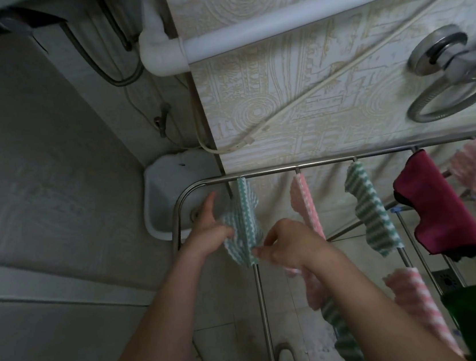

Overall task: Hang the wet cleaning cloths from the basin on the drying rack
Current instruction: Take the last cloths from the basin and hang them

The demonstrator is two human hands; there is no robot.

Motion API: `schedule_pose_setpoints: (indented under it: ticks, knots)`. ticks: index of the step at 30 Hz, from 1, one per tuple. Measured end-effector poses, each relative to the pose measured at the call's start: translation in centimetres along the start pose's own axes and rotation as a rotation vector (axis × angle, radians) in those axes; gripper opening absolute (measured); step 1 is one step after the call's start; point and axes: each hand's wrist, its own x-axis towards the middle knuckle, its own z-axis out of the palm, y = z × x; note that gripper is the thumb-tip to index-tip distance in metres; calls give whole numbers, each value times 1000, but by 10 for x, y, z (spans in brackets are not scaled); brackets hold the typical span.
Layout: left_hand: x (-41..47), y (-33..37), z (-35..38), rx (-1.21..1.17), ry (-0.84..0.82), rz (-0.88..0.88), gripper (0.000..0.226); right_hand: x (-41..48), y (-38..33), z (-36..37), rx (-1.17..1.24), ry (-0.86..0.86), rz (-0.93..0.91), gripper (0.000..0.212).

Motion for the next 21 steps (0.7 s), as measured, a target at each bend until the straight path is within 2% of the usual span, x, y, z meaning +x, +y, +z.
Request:
schedule_pose_setpoints:
  ticks: [2, 5, 10, 15, 18, 21]
  knots:
    - [-4, 3, 8, 44, 108, 128, 76, 3, -2, 5, -7, 64, -12, 33]
    - [-8, 6, 23, 40, 66, 247, 59, 4, -4, 10, -8, 100, -55, 23]
    - [-6, 7, 30, 282, 94, 379, 65, 5, -3, 14, 47, 114, -31, 19]
    - [-4, 13, 28, 541, 61, 411, 74, 1, -2, 17, 57, 117, -43, 21]
    - [-5, 14, 28, 562, 39, 406, 74, -1, -2, 15, 67, 127, -71, 22]
    - [-13, 16, 28, 507, 97, 457, 61, -9, 0, 6, 175, 119, -124, 15]
